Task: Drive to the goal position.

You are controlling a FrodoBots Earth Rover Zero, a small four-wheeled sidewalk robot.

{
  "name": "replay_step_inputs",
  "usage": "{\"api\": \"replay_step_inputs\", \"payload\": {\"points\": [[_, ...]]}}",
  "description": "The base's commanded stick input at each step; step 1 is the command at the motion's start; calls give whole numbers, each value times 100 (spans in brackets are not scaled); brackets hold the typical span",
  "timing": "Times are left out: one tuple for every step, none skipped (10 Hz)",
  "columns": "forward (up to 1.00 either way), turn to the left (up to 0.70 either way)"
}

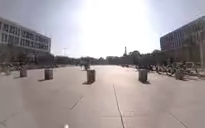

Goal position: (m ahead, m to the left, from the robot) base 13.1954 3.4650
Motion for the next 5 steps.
{"api": "replay_step_inputs", "payload": {"points": [[70, 0], [70, 0], [70, 0], [70, 0], [70, 0]]}}
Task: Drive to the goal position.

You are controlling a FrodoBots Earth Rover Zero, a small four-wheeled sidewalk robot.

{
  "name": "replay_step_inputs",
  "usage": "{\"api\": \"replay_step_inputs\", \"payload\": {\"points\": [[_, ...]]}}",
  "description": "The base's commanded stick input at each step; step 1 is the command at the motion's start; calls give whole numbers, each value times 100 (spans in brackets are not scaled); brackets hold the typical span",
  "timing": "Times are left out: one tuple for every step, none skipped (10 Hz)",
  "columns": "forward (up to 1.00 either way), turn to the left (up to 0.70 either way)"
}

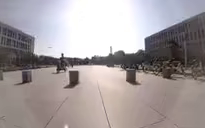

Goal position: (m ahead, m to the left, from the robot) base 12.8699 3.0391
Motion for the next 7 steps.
{"api": "replay_step_inputs", "payload": {"points": [[70, 0], [70, 0], [70, 0], [70, 0], [70, 0], [70, 0], [70, 0]]}}
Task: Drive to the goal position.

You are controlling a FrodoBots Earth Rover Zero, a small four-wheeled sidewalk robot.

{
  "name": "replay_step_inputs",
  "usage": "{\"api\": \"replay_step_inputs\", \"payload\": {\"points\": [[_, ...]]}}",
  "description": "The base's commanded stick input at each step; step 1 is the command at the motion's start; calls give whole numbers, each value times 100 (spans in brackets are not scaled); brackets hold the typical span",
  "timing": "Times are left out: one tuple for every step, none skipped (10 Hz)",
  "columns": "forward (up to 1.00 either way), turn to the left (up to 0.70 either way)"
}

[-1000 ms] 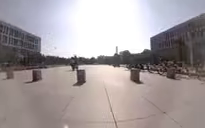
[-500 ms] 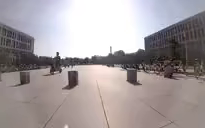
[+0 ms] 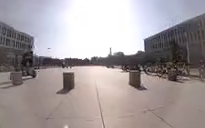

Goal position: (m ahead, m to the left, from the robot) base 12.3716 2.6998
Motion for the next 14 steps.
{"api": "replay_step_inputs", "payload": {"points": [[70, 0], [70, 0], [70, 0], [70, 0], [70, 0], [70, 0], [70, 0], [70, 0], [70, 0], [70, 0], [70, 0], [70, 0], [70, 0], [70, 0]]}}
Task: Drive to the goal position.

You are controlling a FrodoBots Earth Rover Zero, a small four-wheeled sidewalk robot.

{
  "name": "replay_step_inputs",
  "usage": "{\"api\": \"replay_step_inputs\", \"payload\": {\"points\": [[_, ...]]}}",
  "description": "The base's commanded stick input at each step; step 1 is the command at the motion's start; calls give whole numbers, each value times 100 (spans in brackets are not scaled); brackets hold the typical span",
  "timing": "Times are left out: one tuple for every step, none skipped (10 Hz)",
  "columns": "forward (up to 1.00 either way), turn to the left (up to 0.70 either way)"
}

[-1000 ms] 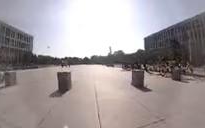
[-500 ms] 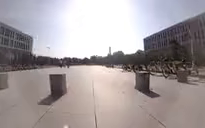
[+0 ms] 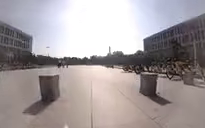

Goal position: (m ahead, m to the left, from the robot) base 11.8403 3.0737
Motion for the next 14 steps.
{"api": "replay_step_inputs", "payload": {"points": [[70, 0], [70, 0], [70, 0], [70, 0], [70, 0], [70, 0], [70, 0], [70, 0], [70, 0], [70, 0], [70, 0], [70, 0], [70, 0], [70, 0]]}}
